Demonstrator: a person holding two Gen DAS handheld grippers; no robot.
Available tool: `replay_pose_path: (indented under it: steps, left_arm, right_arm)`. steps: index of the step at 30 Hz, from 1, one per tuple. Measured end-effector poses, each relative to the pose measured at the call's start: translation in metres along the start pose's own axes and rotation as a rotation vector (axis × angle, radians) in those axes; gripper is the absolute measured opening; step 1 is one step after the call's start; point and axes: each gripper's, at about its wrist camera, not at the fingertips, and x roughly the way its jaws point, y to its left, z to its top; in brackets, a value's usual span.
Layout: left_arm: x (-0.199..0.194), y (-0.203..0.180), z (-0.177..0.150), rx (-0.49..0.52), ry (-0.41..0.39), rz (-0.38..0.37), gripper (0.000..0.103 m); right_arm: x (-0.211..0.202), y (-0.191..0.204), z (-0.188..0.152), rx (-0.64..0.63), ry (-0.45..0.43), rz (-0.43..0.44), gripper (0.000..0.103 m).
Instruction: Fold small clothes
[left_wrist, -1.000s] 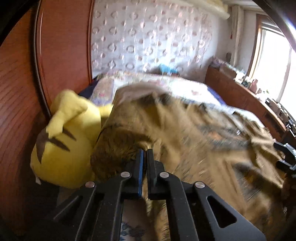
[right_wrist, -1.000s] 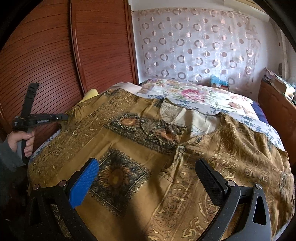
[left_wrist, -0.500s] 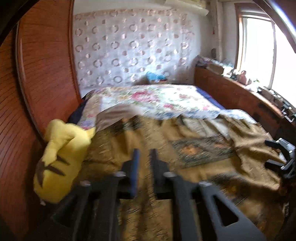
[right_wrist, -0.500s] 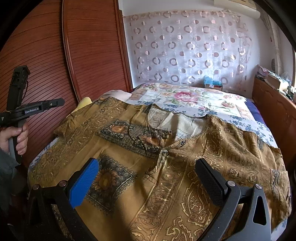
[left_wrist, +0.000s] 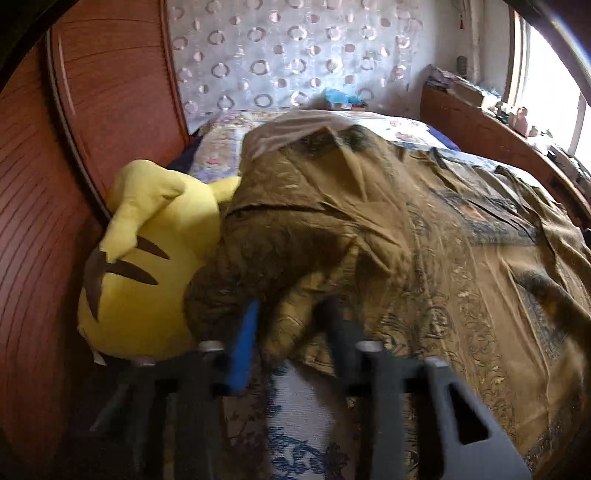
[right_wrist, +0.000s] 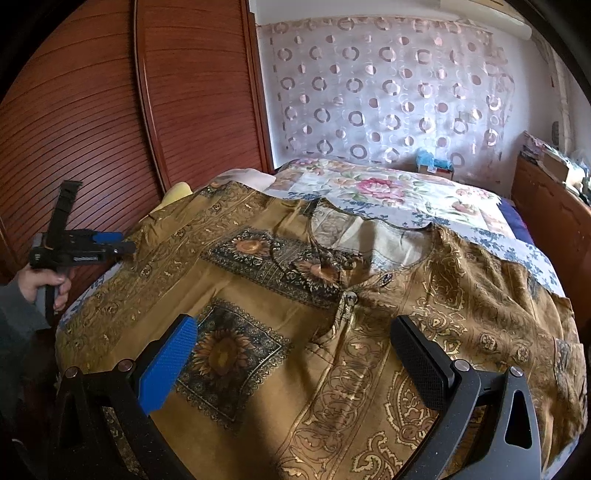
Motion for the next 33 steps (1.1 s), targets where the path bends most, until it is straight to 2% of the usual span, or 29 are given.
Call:
replay_pose_path:
  steps: [1, 4, 9, 13, 17, 20, 22, 23, 27, 33]
  left_arm:
    - [-0.001, -0.002, 0.0, 0.004, -0.004, 0.006, 0.005]
    - [-0.022, -0.011, 0.006, 0.011, -0.076, 0.023, 0.003]
    - [-0.06, -0.037, 0.033, 0.04, -0.189, -0.027, 0.003]
    - [-0.075, -0.075, 0.048, 0.1, -0.222, -0.091, 0.003]
    - [-0.074, -0.103, 0.046, 0.132, -0.204, -0.169, 0.004]
    - [-0.071, -0.117, 0.038, 0.154, -0.18, -0.204, 0.01]
    - [-0.073, -0.117, 0.033, 0.15, -0.182, -0.199, 0.034]
    - [-0.075, -0.116, 0.031, 0.145, -0.185, -0.198, 0.041]
    - [-0.081, -0.096, 0.024, 0.092, -0.192, -0.174, 0.056]
    - [-0.075, -0.052, 0.009, -0.018, -0.181, -0.081, 0.062]
  right_arm:
    - [0.0, -0.001, 0.0, 0.002, 0.0, -0.001, 0.103]
    - [0.0, -0.005, -0.001, 0.011, 0.001, -0.003, 0.103]
    - [0.0, -0.008, -0.001, 0.014, 0.004, -0.006, 0.103]
    - [-0.003, -0.008, 0.0, 0.015, -0.006, -0.01, 0.103]
    - [-0.005, -0.01, -0.001, 0.018, -0.006, -0.007, 0.103]
    - [-0.005, -0.01, -0.003, 0.017, -0.001, -0.008, 0.103]
    - [-0.005, -0.01, -0.003, 0.018, 0.002, -0.008, 0.103]
    - [-0.004, -0.011, -0.004, 0.019, 0.003, -0.009, 0.103]
    - [-0.003, -0.011, -0.001, 0.023, 0.006, -0.007, 0.103]
    - [-0.002, -0.007, 0.001, 0.018, 0.004, 0.002, 0.103]
